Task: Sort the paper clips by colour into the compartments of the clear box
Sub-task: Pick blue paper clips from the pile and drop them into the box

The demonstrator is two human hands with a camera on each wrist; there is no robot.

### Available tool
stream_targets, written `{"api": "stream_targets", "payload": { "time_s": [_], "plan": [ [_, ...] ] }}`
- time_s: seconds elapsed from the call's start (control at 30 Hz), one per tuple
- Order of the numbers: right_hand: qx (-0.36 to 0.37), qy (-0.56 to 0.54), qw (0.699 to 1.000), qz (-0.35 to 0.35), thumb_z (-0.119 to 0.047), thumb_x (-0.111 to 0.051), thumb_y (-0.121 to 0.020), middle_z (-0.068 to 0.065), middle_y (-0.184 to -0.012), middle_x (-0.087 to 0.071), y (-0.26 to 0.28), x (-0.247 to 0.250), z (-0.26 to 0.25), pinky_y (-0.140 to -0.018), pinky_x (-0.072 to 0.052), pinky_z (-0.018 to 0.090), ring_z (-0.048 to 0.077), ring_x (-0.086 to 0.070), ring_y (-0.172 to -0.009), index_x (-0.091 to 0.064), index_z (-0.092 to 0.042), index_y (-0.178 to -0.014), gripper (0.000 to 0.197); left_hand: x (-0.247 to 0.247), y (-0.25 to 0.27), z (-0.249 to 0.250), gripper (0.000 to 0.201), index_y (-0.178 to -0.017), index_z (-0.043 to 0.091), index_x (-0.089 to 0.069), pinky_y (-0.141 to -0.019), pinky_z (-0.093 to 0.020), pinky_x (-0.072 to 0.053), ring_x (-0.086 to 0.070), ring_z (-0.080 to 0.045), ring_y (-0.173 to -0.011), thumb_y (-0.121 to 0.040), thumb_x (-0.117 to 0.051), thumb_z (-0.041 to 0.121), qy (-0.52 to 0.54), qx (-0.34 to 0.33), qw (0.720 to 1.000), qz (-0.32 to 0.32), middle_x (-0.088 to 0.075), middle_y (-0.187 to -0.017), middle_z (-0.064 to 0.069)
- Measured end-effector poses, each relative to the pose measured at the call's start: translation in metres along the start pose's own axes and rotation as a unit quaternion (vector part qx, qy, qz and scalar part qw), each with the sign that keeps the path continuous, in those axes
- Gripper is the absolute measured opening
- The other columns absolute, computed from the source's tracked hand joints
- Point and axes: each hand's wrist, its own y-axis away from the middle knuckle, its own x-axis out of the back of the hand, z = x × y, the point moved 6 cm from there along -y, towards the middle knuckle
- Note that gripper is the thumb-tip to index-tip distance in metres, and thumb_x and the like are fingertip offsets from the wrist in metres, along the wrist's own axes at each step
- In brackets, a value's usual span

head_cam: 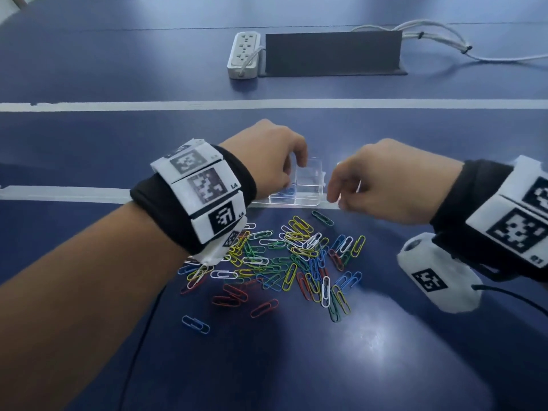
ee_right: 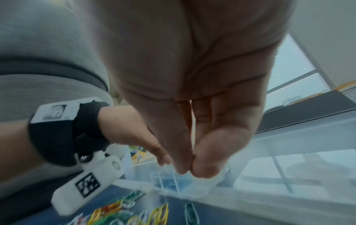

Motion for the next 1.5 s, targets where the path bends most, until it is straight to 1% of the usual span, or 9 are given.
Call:
{"api": "stream_targets", "payload": {
  "time_s": [0.17, 0.23, 0.4, 0.57, 0.73, 0.87, 1.1, 1.33, 1.5],
  "plan": [
    [0.068, 0.071, 0.992, -0.083, -0.024, -0.062, -0.079, -0.012, -0.076, -0.066, 0.006, -0.026, -0.012, -0.07, -0.047, 0.021, 0.009, -0.053, -0.073, -0.071, -0.031, -0.086, 0.014, 0.003, 0.009, 0.001, 0.025, -0.102, 0.022, -0.066, -0.077, -0.021, -0.044, -0.054, -0.01, -0.072, -0.08, -0.062, 0.011, 0.007, -0.005, 1.0, 0.011, -0.071, -0.082, 0.004],
    [0.086, 0.084, 0.988, -0.1, -0.028, -0.065, -0.075, -0.006, -0.079, -0.069, 0.004, -0.035, -0.013, -0.074, -0.053, 0.031, 0.016, -0.061, -0.076, -0.071, -0.028, -0.083, 0.01, 0.0, 0.015, 0.003, 0.02, -0.099, 0.022, -0.066, -0.076, -0.022, -0.044, -0.052, -0.011, -0.069, -0.08, -0.063, 0.015, 0.0, -0.014, 1.0, 0.003, -0.067, -0.074, 0.007],
    [0.081, 0.109, 0.984, -0.113, -0.028, -0.063, -0.075, -0.002, -0.082, -0.068, 0.004, -0.04, -0.008, -0.075, -0.054, 0.039, 0.021, -0.062, -0.079, -0.069, -0.026, -0.079, 0.008, -0.026, 0.032, 0.019, 0.014, -0.088, 0.025, -0.069, -0.071, -0.024, -0.045, -0.046, -0.003, -0.059, -0.078, -0.066, 0.034, -0.028, -0.059, 0.992, -0.11, -0.047, -0.056, 0.015],
    [0.069, 0.105, 0.986, -0.112, -0.021, -0.058, -0.076, -0.006, -0.073, -0.064, 0.01, -0.033, -0.005, -0.074, -0.05, 0.031, 0.016, -0.053, -0.074, -0.06, -0.025, -0.072, 0.006, -0.054, 0.038, 0.032, 0.026, -0.096, 0.029, -0.065, -0.082, -0.038, -0.051, -0.052, -0.016, -0.083, -0.076, -0.067, 0.044, -0.048, -0.075, 0.977, -0.194, -0.052, -0.078, 0.009],
    [0.094, 0.06, 0.99, -0.081, -0.015, -0.05, -0.077, -0.011, -0.056, -0.044, 0.014, -0.03, -0.013, -0.07, -0.044, 0.029, 0.006, -0.04, -0.057, -0.061, -0.029, -0.097, 0.026, -0.049, 0.039, 0.031, 0.014, -0.093, 0.029, -0.067, -0.084, -0.037, -0.05, -0.054, -0.015, -0.083, -0.08, -0.063, 0.024, -0.042, -0.083, 0.978, -0.186, -0.059, -0.082, 0.009],
    [0.128, 0.038, 0.988, -0.082, -0.015, -0.05, -0.074, -0.007, -0.072, -0.056, 0.019, -0.036, -0.027, -0.077, -0.051, 0.038, 0.02, -0.053, -0.075, -0.068, -0.028, -0.096, 0.031, -0.048, 0.044, 0.023, 0.028, -0.094, 0.027, -0.067, -0.086, -0.037, -0.05, -0.057, -0.015, -0.089, -0.08, -0.051, 0.008, -0.034, -0.072, 0.979, -0.19, -0.064, -0.092, 0.006],
    [0.158, 0.066, 0.98, -0.104, -0.018, -0.054, -0.077, -0.003, -0.09, -0.065, 0.022, -0.047, -0.033, -0.077, -0.046, 0.031, 0.019, -0.057, -0.087, -0.064, -0.027, -0.101, 0.027, -0.051, 0.05, 0.024, 0.022, -0.099, 0.03, -0.067, -0.085, -0.039, -0.05, -0.044, -0.012, -0.086, -0.078, -0.065, 0.035, -0.044, -0.083, 0.977, -0.191, -0.053, -0.095, 0.005],
    [0.157, 0.085, 0.977, -0.114, -0.028, -0.063, -0.08, 0.0, -0.103, -0.067, 0.016, -0.057, -0.026, -0.085, -0.049, 0.036, 0.02, -0.059, -0.097, -0.066, -0.03, -0.103, 0.024, -0.053, 0.046, 0.029, 0.02, -0.096, 0.03, -0.065, -0.081, -0.04, -0.052, -0.054, -0.02, -0.088, -0.077, -0.067, 0.034, -0.034, -0.09, 0.98, -0.175, -0.05, -0.085, 0.007],
    [0.149, 0.056, 0.984, -0.084, -0.026, -0.058, -0.083, -0.002, -0.088, -0.068, 0.018, -0.046, -0.019, -0.079, -0.049, 0.033, 0.017, -0.057, -0.082, -0.071, -0.028, -0.093, 0.017, -0.056, 0.043, 0.03, 0.014, -0.092, 0.031, -0.07, -0.082, -0.04, -0.053, -0.059, -0.02, -0.091, -0.079, -0.065, 0.031, -0.032, -0.082, 0.979, -0.181, -0.054, -0.085, 0.008]
  ]
}}
